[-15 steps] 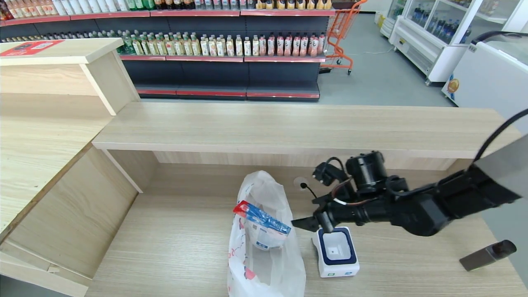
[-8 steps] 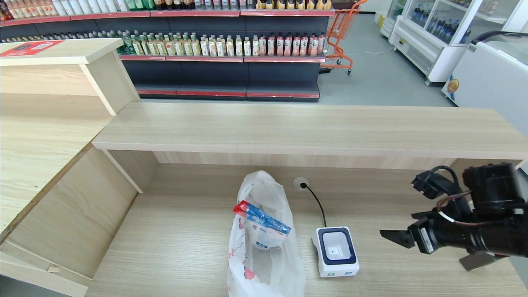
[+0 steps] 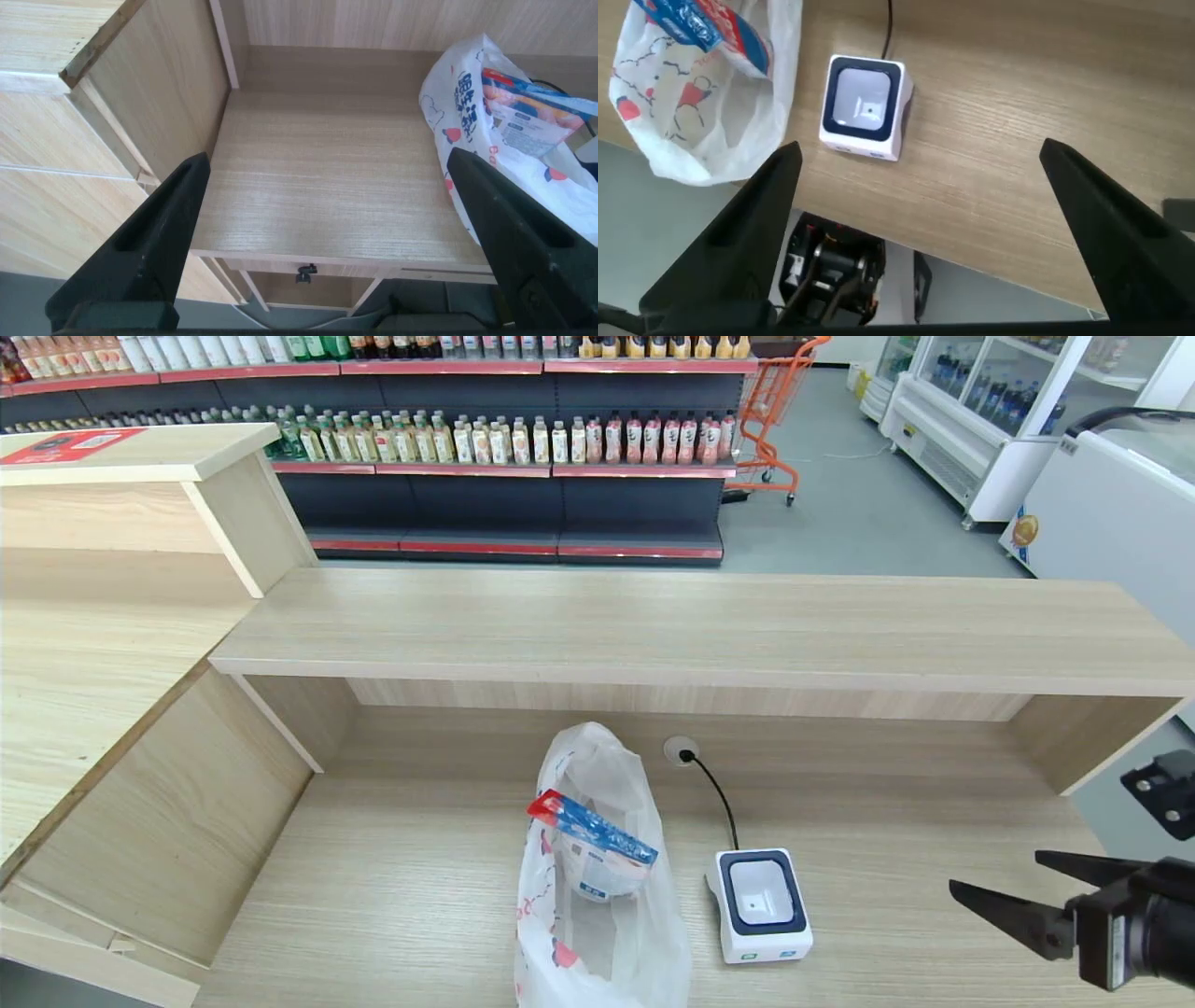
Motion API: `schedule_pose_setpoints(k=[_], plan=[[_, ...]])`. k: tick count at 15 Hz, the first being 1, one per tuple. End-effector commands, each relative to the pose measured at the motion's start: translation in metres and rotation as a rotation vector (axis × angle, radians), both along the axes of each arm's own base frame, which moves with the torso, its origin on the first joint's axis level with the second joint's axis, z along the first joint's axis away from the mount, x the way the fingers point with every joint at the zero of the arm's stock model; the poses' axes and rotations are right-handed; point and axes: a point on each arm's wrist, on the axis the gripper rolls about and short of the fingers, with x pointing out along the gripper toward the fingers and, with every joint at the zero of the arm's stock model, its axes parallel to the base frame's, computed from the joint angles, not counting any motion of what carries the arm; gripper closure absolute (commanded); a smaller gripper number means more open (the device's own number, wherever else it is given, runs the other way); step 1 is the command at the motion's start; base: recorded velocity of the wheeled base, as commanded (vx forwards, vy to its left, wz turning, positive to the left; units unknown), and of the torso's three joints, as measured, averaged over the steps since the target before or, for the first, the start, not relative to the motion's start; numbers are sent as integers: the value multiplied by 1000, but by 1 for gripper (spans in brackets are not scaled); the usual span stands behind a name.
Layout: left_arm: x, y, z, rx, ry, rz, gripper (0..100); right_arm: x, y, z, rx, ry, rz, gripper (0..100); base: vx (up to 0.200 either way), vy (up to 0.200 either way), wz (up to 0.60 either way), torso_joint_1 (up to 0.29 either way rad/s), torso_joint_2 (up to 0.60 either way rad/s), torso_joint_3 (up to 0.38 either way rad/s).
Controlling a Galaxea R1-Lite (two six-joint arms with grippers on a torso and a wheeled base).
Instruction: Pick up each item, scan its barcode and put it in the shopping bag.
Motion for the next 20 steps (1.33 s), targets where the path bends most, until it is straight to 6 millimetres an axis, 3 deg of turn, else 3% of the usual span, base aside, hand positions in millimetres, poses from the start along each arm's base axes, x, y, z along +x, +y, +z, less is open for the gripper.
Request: schedule_pose_setpoints(k=[1,4,13,15,20], plan=[[0,0,0,1,1,0,0,-27,-3,0,20,-72,0,0,0,0,0,0,0,0],[0,0,0,-1,1,0,0,-31,-3,1,23,-88,-1,0,0,0,0,0,0,0],[0,0,0,-10,1,0,0,-36,-4,-7,45,-60,-26,0,-200,0,0,1,4,3],[0,0,0,-12,1,-1,0,-39,-4,-8,46,-64,-27,0,0,0,0,0,0,0],[0,0,0,-10,1,0,0,-51,-5,-15,94,-61,-39,0,0,-200,0,6,1,4]])
